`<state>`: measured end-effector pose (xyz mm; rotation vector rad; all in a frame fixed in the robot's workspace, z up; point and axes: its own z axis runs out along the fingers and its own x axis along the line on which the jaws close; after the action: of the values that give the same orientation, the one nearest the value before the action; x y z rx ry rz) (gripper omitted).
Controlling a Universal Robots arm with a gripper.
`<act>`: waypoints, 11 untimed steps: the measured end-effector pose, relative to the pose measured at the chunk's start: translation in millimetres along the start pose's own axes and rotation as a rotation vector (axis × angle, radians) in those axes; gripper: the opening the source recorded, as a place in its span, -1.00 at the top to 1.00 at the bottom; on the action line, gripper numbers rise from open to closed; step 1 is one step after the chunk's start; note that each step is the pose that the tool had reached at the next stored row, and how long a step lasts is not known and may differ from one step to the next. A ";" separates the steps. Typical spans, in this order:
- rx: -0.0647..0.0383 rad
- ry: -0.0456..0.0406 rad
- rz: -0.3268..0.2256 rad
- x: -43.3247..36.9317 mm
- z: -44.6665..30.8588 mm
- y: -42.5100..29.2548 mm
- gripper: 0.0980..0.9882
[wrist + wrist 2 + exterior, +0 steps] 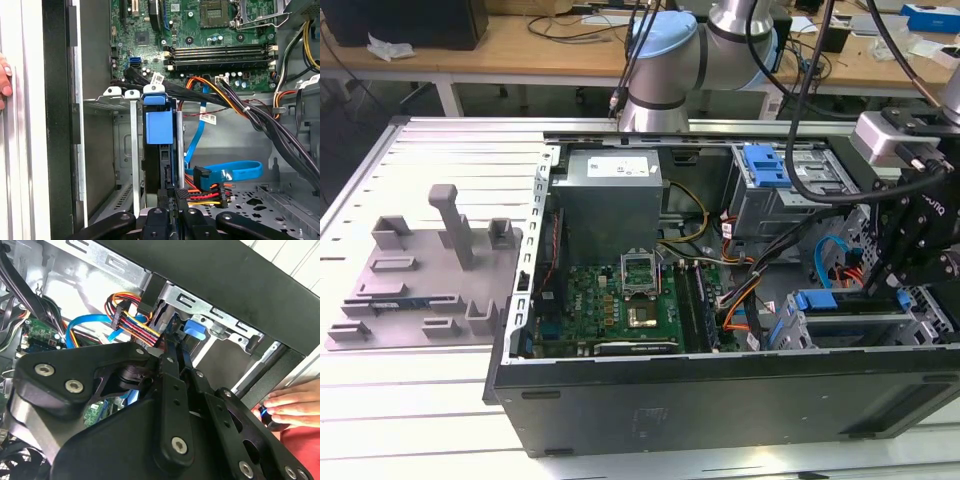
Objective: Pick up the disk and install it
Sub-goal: 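Insert the first disk wire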
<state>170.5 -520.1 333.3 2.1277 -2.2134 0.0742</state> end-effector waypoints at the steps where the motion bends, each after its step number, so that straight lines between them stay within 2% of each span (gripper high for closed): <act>1: 0.000 -0.0024 0.000 -0.1 0.4 0.0 0.82; 3: 0.000 -0.0013 0.000 0.2 -1.5 0.0 0.82; 4: 0.000 -0.0003 0.000 0.4 -5.1 0.1 0.68; 6: 0.000 0.0004 0.000 1.2 -17.0 0.3 0.68; 8: 0.000 0.0005 0.000 1.6 -24.7 0.4 0.68; 10: 0.000 0.0037 0.000 0.7 -43.4 0.7 0.68; 11: 0.000 0.0046 0.000 0.0 -49.2 0.9 0.68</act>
<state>170.4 -516.0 382.3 2.1253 -2.2111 0.0794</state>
